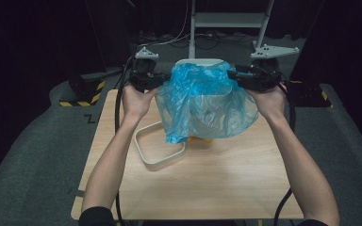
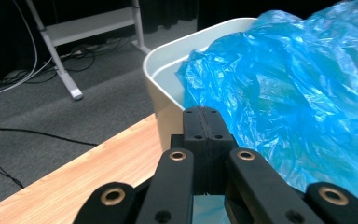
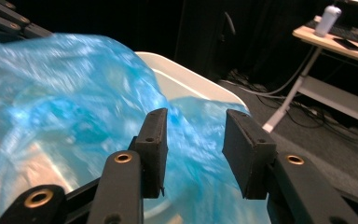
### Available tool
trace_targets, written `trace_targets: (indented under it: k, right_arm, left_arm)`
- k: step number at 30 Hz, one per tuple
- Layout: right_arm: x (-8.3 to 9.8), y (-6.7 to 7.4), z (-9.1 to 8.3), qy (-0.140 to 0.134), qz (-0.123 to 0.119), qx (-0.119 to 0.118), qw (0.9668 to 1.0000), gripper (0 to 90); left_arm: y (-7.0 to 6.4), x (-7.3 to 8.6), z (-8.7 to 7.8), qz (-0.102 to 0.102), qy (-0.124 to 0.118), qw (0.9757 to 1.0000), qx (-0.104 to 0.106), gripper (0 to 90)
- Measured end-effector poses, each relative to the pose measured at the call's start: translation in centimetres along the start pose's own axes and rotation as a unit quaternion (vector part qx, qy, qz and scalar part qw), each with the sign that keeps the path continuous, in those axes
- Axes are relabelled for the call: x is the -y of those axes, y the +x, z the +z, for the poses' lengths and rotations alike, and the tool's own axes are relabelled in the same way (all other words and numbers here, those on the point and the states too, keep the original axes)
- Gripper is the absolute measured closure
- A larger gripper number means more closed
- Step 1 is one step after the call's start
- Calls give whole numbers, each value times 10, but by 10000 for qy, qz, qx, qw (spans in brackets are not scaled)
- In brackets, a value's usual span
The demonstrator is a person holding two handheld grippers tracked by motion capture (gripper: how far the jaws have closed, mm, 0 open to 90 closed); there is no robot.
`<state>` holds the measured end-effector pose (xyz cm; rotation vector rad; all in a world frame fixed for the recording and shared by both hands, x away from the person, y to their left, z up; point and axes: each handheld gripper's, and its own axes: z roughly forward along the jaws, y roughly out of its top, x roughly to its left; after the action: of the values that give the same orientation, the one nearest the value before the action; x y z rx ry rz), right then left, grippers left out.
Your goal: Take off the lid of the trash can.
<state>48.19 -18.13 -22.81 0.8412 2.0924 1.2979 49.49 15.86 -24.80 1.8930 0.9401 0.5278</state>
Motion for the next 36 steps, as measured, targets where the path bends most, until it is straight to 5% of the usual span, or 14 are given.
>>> trace_targets:
  k: [10,13,16,19,23,33,36]
  right_arm:
    - [14,-9,3,150,77,25,9999,615]
    - [16,-8,8,224,90,-88,9997,743]
    - [16,-6,12,290,-12,-171,9994,822]
    - [15,-2,13,250,-57,-190,9995,883]
    - [14,2,17,287,-76,-181,9994,900]
    - [13,5,20,331,-81,-147,9993,900]
    - [13,5,21,327,-80,-159,9993,900]
  left_arm:
    - [9,2,7,-51,159,9998,-144,890]
    - [4,1,-4,-134,-64,9999,-43,662]
    - [-9,-2,-21,100,-216,9997,-73,518]
    - [-17,-3,-32,135,-262,9995,88,452]
    - [-22,-3,-36,-62,-289,9990,328,405]
    - [-44,-3,-39,41,-362,9984,440,385]
    - [-46,0,-29,143,-189,9988,429,483]
